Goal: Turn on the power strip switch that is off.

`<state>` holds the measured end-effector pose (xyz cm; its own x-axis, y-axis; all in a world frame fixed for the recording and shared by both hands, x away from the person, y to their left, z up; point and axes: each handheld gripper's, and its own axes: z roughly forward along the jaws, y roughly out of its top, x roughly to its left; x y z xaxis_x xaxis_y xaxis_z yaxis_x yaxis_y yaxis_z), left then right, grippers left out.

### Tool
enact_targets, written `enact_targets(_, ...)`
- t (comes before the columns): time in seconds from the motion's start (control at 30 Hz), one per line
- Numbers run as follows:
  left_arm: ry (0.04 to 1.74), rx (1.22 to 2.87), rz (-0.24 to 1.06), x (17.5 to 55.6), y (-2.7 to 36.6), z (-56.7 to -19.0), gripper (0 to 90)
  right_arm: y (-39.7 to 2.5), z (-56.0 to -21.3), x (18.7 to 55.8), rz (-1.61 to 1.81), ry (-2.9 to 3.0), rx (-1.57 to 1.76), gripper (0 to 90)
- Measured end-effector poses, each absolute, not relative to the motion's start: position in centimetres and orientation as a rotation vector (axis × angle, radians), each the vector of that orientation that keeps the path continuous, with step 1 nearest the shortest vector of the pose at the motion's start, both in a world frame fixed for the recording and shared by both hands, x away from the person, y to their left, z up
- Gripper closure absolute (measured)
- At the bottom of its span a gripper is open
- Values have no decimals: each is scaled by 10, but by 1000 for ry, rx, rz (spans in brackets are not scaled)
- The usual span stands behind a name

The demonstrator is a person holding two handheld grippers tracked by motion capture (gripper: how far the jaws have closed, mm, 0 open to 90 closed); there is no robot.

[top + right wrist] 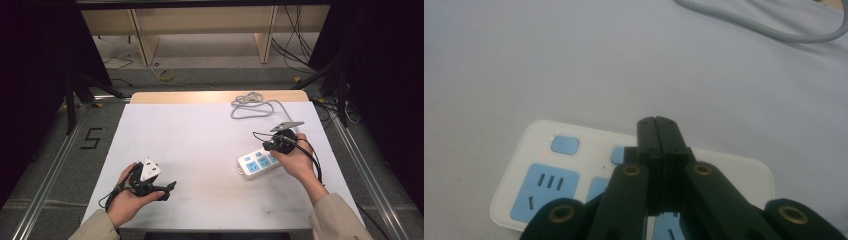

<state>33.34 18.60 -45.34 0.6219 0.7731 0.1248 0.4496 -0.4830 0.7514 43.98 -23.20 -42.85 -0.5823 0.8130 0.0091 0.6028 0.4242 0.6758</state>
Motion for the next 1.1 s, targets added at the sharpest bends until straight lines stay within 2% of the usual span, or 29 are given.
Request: enact_targets(1.1, 954, 2150, 595, 333, 186, -454, 148, -213, -439, 451, 837, 2478, 1222, 900)
